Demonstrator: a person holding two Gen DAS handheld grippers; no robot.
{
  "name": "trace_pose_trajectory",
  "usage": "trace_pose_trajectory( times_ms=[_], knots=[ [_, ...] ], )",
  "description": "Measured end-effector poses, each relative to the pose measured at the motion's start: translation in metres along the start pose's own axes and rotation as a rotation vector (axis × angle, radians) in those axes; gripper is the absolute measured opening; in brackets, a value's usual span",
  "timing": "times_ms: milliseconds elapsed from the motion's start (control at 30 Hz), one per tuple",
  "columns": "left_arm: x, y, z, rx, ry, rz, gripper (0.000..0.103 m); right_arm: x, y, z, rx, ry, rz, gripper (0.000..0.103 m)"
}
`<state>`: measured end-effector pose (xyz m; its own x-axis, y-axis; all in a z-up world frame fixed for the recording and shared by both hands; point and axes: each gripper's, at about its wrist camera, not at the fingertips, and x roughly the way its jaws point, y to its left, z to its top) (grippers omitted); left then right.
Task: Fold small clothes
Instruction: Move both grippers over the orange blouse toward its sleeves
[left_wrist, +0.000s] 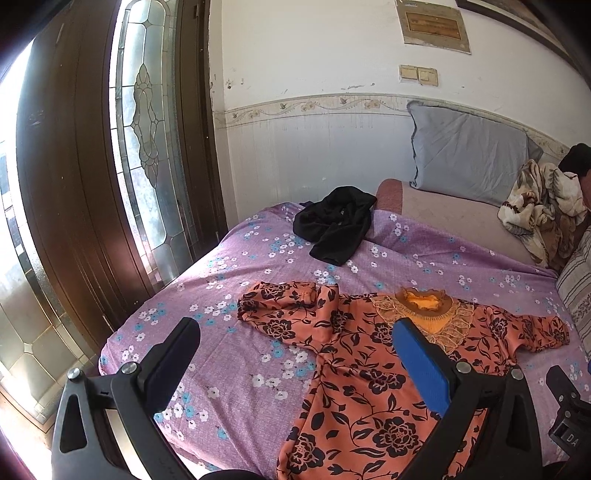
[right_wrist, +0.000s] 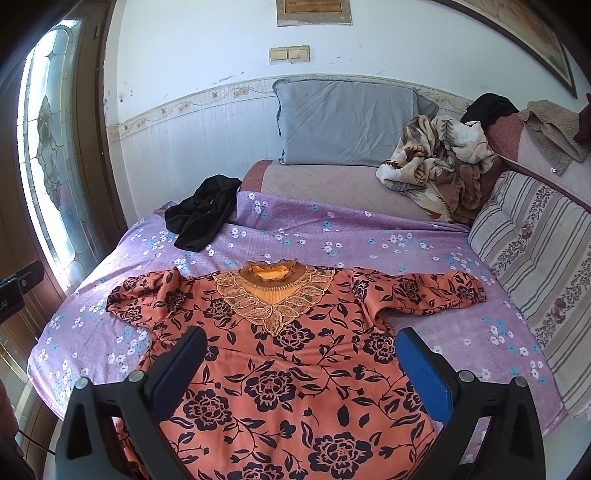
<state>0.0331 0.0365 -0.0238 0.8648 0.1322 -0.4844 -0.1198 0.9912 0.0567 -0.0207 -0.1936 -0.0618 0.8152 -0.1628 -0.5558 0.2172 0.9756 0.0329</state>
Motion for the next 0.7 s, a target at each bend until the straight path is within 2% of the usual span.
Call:
trace_pose_trajectory(
  times_ms=[700],
  knots=[
    [0.016,-0.022,0.0,0.034,0.022,-0.022,0.103,0.023,-0.003,-0.003,0.01,0.026,0.003,0.103]
  ],
)
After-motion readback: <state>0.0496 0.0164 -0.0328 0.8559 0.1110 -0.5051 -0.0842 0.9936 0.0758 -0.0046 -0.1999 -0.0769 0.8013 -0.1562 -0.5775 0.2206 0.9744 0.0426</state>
